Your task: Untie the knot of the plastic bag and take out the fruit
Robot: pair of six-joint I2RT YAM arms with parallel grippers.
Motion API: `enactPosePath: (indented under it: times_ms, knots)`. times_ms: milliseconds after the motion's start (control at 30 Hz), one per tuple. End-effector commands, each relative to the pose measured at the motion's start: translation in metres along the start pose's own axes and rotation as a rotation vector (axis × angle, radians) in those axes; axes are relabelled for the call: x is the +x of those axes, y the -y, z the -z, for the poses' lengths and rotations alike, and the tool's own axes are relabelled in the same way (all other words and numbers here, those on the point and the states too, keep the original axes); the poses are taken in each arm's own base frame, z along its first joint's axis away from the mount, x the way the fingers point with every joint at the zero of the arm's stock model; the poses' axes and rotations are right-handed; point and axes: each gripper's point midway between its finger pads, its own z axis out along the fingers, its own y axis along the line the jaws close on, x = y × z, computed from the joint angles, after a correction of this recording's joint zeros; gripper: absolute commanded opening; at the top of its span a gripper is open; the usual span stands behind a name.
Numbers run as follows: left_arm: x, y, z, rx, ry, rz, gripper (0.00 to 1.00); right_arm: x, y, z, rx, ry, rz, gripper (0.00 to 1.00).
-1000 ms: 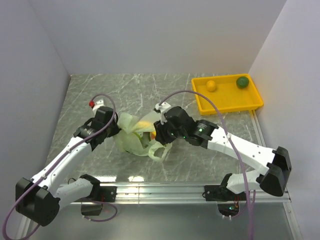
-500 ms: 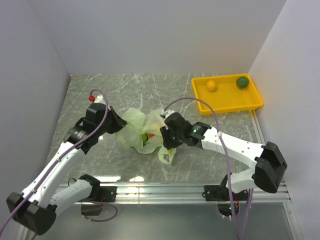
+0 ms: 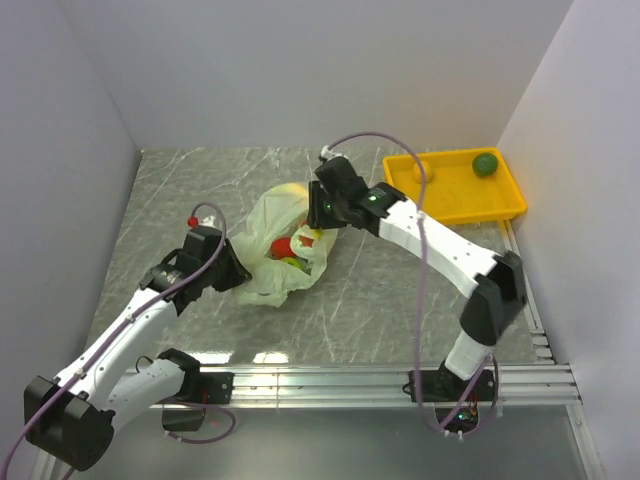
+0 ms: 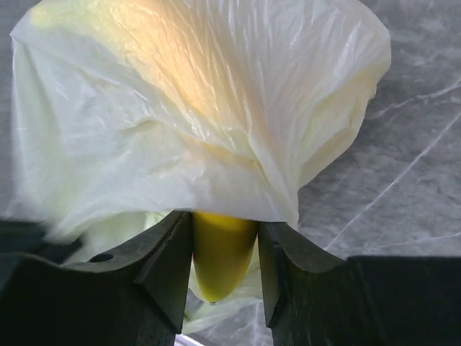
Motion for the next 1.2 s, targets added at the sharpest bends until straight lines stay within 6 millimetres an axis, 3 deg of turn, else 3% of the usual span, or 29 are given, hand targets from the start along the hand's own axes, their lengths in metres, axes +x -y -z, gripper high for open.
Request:
enactPosePath:
  times_ms: [0, 67, 167, 267, 367, 467, 633, 733, 867, 933, 1000, 1067, 1133, 1167]
  knots:
    - [-0.057, 0.048, 0.033, 0.119, 0.162, -0.085, 0.0, 0.056, 0.042, -0.023, 0.211, -0.202, 0.107, 0.0]
    - [-0.084, 0.054, 0.045, 0.097, 0.258, -0.113, 0.01, 0.091, 0.057, -0.027, 0.267, -0.302, 0.168, 0.0]
    - [-0.108, 0.052, 0.051, 0.044, 0.342, -0.142, 0.01, 0.117, 0.066, -0.021, 0.265, -0.358, 0.265, 0.0]
    - [-0.112, 0.035, 0.034, -0.058, 0.34, -0.159, 0.01, 0.123, 0.057, -0.009, 0.155, -0.362, 0.33, 0.0]
    - [-0.108, 0.025, 0.013, -0.097, 0.31, -0.146, 0.01, 0.109, 0.045, 0.005, 0.066, -0.288, 0.37, 0.0]
    - [-0.099, 0.018, -0.001, -0.116, 0.275, -0.1, 0.0, 0.082, 0.044, 0.022, 0.068, -0.194, 0.357, 0.0]
    - [-0.082, 0.02, -0.012, -0.068, 0.224, -0.066, 0.0, 0.047, 0.034, 0.048, -0.04, -0.032, 0.286, 0.0]
    - [-0.087, 0.016, -0.014, -0.095, 0.238, -0.054, 0.01, 0.059, 0.024, 0.054, -0.163, -0.047, 0.333, 0.0]
    - [-0.106, 0.033, -0.012, -0.077, 0.263, -0.063, 0.01, 0.087, 0.017, 0.059, -0.282, -0.138, 0.405, 0.0]
    - [-0.11, 0.028, -0.017, -0.121, 0.265, -0.075, 0.01, 0.089, 0.014, 0.065, -0.327, -0.115, 0.388, 0.0]
    - [-0.113, 0.026, -0.019, -0.139, 0.262, -0.096, 0.01, 0.072, 0.013, 0.078, -0.346, -0.041, 0.322, 0.0]
    - [-0.108, 0.023, -0.023, -0.138, 0.241, -0.106, 0.01, 0.033, 0.034, 0.082, -0.276, 0.083, 0.21, 0.0]
    - [-0.103, 0.028, -0.021, -0.095, 0.236, -0.112, 0.0, -0.007, 0.066, 0.087, -0.143, 0.207, 0.125, 0.0]
    - [-0.097, 0.026, -0.023, -0.08, 0.221, -0.12, 0.0, -0.027, 0.096, 0.087, -0.051, 0.252, 0.05, 0.0]
